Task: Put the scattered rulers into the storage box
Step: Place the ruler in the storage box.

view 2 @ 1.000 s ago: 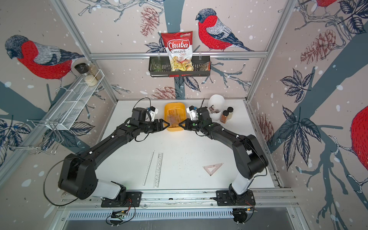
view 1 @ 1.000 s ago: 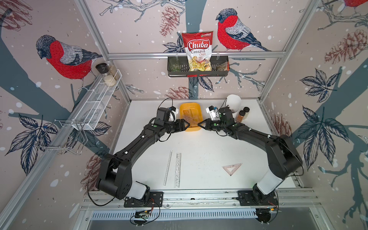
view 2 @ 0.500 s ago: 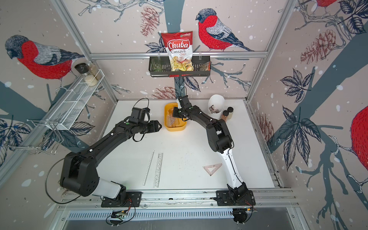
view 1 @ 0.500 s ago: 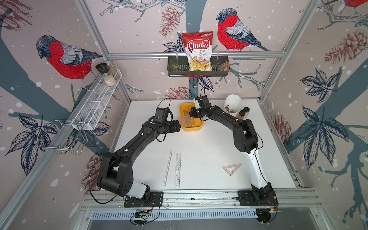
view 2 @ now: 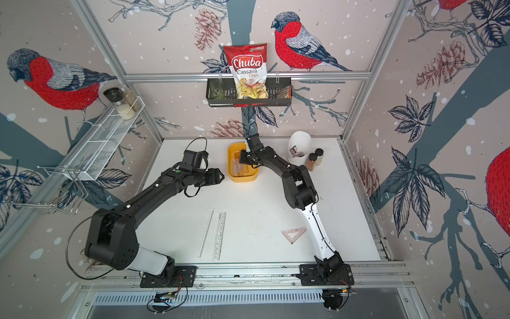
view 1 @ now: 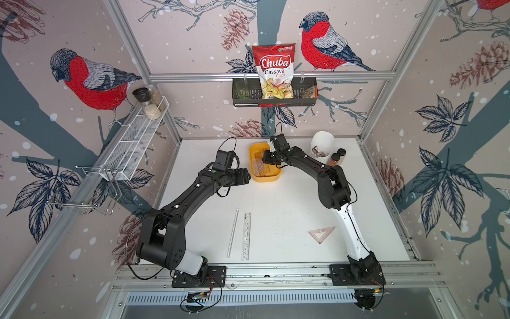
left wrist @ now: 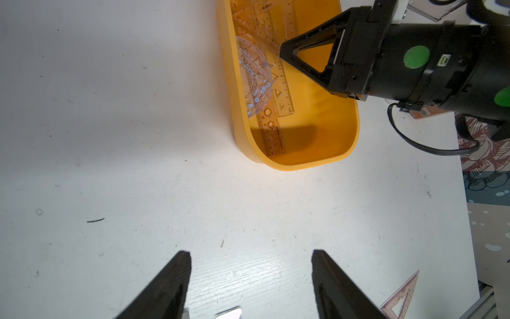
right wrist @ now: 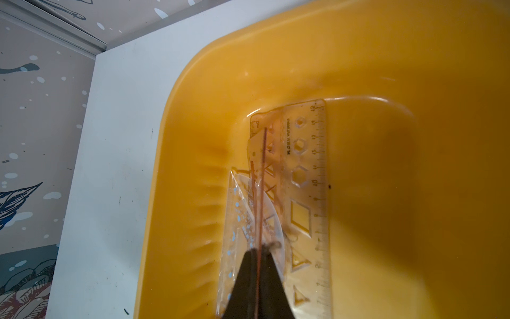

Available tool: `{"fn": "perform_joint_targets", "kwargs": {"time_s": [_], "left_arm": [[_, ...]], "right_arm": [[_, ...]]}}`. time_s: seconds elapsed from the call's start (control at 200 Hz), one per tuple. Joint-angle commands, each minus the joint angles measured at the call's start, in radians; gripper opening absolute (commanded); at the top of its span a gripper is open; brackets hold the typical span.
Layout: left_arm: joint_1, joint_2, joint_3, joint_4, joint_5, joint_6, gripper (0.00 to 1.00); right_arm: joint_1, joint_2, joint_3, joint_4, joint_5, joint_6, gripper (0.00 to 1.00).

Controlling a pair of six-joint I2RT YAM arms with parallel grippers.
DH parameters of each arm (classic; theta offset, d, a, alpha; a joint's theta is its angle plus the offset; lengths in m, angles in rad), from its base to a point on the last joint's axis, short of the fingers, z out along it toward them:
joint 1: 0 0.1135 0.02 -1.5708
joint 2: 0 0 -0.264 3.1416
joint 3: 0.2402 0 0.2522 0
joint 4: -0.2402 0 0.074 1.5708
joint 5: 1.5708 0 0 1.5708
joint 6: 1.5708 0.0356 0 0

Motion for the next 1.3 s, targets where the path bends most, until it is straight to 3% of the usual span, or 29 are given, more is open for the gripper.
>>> {"fn": "perform_joint_targets", "kwargs": {"time_s": [0.0, 0.17, 0.43, 0.651, 0.726, 0.801, 1.036, 1.156, 1.296], "left_arm": [[0.005, 0.003, -0.002, 0.006, 0.019, 0.020, 0.73], [0.007, 0.007, -0.004, 0.009, 0.026, 0.018, 0.73], [0.010, 0.004, -0.003, 0.014, 0.041, 0.019, 0.71], [0.003, -0.006, -0.015, 0.025, 0.065, 0.006, 0.71], [-0.042, -0.012, -0.021, 0.029, 0.052, -0.008, 0.71], [-0.121, -0.015, -0.027, 0.029, 0.020, -0.025, 0.73], [-0.334, -0.009, -0.121, 0.126, -0.005, -0.107, 0.77], [-0.416, 0.028, -0.117, 0.145, -0.020, -0.125, 0.78], [-0.453, 0.053, -0.108, 0.158, -0.027, -0.128, 0.79]], "right_arm": [[-0.002, 0.014, 0.028, -0.028, -0.013, -0.015, 0.09], [-0.007, 0.021, 0.064, -0.061, -0.020, -0.023, 0.24], [-0.016, -0.055, 0.042, -0.160, 0.038, -0.072, 0.35], [0.010, -0.230, -0.100, -0.211, 0.101, -0.096, 0.38], [0.047, -0.363, -0.240, -0.220, 0.183, -0.084, 0.40], [0.082, -0.547, -0.483, -0.199, 0.286, -0.034, 0.42], [0.175, -1.115, -1.199, -0.248, 0.470, 0.291, 0.45], [0.215, -1.336, -1.407, -0.346, 0.523, 0.473, 0.46], [0.226, -1.476, -1.537, -0.456, 0.537, 0.624, 0.47]]}}
